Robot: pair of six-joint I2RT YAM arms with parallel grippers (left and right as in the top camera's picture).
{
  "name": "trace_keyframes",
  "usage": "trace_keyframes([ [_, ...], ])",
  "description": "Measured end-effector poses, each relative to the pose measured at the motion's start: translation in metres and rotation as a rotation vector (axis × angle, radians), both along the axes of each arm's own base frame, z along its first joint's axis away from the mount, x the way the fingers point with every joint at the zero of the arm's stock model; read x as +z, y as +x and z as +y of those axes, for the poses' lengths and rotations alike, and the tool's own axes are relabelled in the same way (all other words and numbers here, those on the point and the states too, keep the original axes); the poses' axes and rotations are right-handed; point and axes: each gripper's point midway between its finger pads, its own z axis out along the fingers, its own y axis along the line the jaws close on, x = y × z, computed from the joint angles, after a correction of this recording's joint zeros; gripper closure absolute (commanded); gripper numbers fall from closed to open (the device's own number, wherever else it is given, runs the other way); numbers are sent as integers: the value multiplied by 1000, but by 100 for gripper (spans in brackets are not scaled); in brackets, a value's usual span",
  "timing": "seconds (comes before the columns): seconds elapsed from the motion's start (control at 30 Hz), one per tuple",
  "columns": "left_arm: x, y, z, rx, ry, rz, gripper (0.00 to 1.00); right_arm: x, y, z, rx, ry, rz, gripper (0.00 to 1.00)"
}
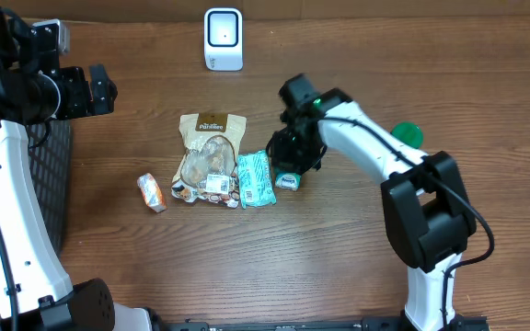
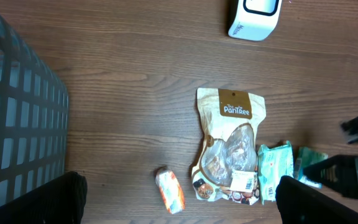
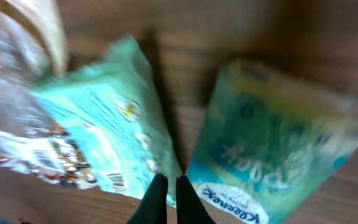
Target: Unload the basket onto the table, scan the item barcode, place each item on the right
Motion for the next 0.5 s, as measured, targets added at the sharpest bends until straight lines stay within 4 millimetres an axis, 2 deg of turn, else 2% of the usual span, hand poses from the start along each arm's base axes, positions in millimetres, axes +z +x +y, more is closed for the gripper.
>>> trace_keyframes([
  [0.17, 0, 0, 0, 0, 0, 0, 0, -10, -13, -8, -33, -64, 42, 96],
  [0.33, 0, 0, 0, 0, 0, 0, 0, -12, -10, -17, -6, -95, 24, 96],
  [0.5, 0, 0, 0, 0, 0, 0, 0, -14, 0, -34, 88, -119, -37, 95],
])
